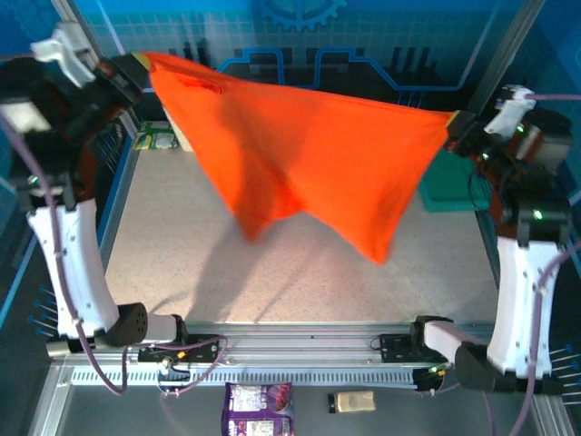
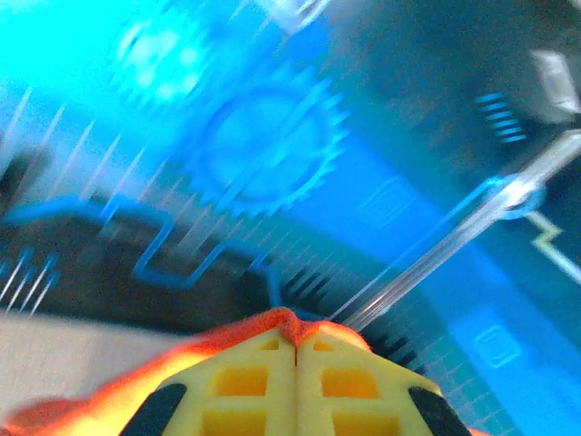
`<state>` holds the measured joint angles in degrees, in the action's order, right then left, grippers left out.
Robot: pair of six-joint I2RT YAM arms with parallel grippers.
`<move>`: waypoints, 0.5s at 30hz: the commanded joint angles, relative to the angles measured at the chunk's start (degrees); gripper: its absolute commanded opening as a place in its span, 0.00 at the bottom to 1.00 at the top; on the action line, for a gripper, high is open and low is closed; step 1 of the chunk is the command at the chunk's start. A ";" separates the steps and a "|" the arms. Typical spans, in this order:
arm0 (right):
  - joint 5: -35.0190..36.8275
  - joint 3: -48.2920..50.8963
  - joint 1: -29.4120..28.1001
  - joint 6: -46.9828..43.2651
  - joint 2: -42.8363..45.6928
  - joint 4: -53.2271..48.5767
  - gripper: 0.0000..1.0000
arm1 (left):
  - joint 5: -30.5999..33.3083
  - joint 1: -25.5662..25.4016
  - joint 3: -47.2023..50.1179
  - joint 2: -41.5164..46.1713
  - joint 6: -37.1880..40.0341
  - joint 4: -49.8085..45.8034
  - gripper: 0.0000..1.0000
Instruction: Fold the inside-out t-shirt
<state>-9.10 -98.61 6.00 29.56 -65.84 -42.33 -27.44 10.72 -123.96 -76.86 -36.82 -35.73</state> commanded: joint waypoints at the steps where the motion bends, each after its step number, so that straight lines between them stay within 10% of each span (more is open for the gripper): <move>1: 0.64 -4.76 1.11 0.11 0.95 1.68 0.00 | -2.27 -0.23 9.35 3.53 -3.22 3.40 0.00; 8: 22.92 -17.63 1.62 -8.95 4.73 -3.02 0.00 | -5.92 -1.05 45.70 11.04 -15.58 24.97 0.00; 15: 3.05 -4.73 1.61 2.29 2.87 6.32 0.00 | -4.37 2.55 13.76 5.95 -4.93 9.84 0.00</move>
<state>-1.52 -108.22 6.46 27.18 -57.39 -39.53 -34.33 10.70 -91.77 -74.17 -46.85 -25.67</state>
